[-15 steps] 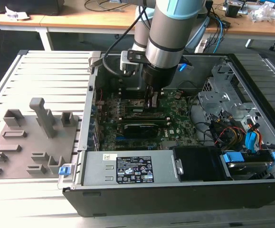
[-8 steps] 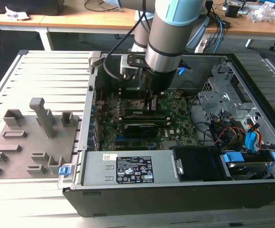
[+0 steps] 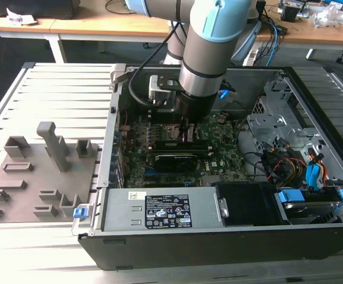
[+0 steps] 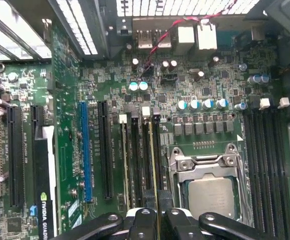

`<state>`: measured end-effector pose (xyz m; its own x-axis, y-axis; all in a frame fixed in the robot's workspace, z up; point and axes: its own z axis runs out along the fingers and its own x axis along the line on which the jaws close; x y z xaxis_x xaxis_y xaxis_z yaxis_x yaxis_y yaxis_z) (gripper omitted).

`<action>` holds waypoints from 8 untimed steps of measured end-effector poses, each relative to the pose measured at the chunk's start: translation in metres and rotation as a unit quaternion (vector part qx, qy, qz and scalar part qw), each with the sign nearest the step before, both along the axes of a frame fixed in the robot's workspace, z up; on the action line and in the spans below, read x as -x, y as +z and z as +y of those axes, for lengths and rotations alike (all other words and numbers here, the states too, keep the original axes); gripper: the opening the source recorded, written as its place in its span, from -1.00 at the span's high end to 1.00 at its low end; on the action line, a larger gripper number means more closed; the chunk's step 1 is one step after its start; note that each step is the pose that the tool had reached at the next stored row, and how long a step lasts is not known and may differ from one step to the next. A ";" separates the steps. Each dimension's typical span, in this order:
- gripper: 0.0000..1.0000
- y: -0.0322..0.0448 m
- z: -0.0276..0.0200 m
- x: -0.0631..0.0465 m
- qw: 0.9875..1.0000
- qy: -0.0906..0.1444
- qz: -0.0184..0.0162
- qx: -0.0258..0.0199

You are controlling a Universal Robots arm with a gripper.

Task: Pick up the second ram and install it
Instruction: 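Insert the second ram into the second slot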

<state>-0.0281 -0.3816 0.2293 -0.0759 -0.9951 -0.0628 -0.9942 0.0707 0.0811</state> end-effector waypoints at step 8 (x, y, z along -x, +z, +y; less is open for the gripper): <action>0.73 -0.0024 -0.0023 0.002 1.000 -0.007 0.000 0.000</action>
